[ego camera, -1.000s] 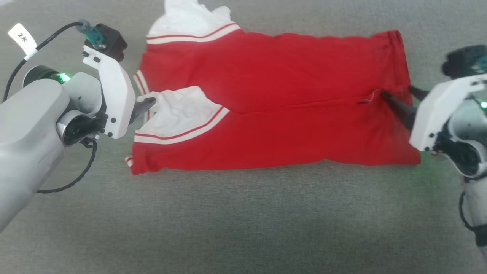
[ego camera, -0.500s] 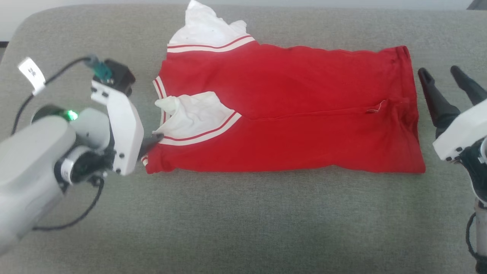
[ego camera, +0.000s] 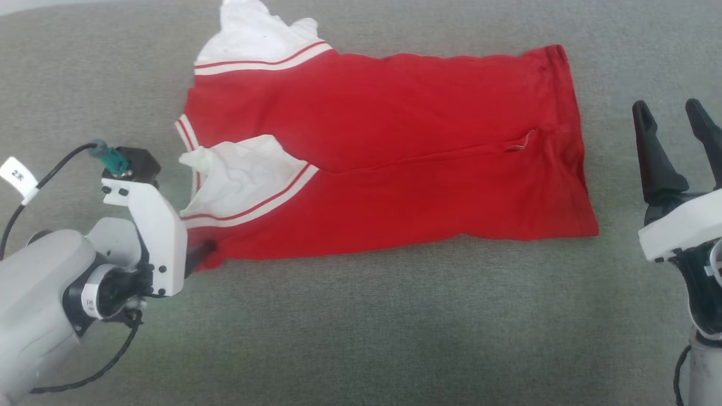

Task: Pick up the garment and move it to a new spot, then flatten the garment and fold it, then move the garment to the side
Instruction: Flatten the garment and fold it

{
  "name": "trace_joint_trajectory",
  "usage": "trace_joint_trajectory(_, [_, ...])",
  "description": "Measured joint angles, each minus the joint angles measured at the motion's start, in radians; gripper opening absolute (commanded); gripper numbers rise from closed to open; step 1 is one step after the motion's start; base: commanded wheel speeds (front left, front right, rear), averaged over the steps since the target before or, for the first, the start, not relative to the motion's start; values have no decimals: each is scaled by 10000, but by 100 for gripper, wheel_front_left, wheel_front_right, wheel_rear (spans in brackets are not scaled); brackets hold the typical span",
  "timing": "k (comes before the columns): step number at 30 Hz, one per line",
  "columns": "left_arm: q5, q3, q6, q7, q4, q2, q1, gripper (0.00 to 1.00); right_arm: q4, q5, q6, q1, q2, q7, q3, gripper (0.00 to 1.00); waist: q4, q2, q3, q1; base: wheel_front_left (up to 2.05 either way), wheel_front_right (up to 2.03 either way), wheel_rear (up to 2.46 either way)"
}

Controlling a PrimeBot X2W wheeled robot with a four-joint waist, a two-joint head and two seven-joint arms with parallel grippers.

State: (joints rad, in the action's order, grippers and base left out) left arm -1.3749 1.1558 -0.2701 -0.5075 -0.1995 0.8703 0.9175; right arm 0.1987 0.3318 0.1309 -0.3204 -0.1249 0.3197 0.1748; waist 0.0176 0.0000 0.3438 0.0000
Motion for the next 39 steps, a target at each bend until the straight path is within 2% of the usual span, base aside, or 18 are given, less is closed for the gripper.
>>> trace_joint_trajectory(7, [-414, -196, -148, 88, -650, -247, -168, 98, 192, -79, 0, 293, 188, 109, 199, 100, -322, 1, 206, 0, 0, 0, 0])
trace_joint_trajectory(9, [-504, -251, -54, 88, -830, -322, -176, 0, 151, -58, 0, 343, 238, 345, 245, 100, -355, 1, 230, 0, 0, 0, 0])
trace_joint_trajectory(15, [-416, -205, 353, 205, -1158, -617, -148, 0, -161, 178, 0, 532, 343, 1768, 449, 100, -281, 1, 228, 0, 0, 0, 0])
trace_joint_trajectory(18, [-403, -211, 508, 259, -1225, -763, -115, 0, -483, 215, 0, 546, 384, 2819, 596, 100, -168, 1, 234, 0, 0, 0, 0])
trace_joint_trajectory(24, [-309, -169, 830, 341, -1306, -1085, 64, 0, -1271, 215, 0, 62, 276, 4447, 619, 100, 196, 1, 358, 0, 0, 0, 0])
trace_joint_trajectory(32, [-113, -138, 1003, 410, -1394, -1434, 223, 0, -2577, -84, 4, -556, 10, 5846, 366, 100, 565, 1, 520, 0, 0, 0, 0])
trace_joint_trajectory(33, [-113, -140, 1034, 431, -1417, -1463, 233, 0, -2708, -105, 4, -641, -33, 5958, 337, 73, 594, 1, 539, 0, 0, 0, 0])
trace_joint_trajectory(34, [-105, -140, 1064, 437, -1434, -1494, 244, 0, -2798, -184, 4, -719, -79, 6057, 343, 34, 630, 1, 553, 0, 0, 0, 0])
trace_joint_trajectory(35, [-100, -140, 1083, 454, -1459, -1517, 247, 0, -2882, -244, 6, -787, -136, 6130, 314, 0, 662, 1, 564, 0, 0, 0, 0])
trace_joint_trajectory(39, [-102, -146, 1223, 522, -1542, -1572, 247, 0, -3070, -322, 6, -948, -244, 6243, 382, 0, 743, 1, 546, 0, 0, 0, 0])
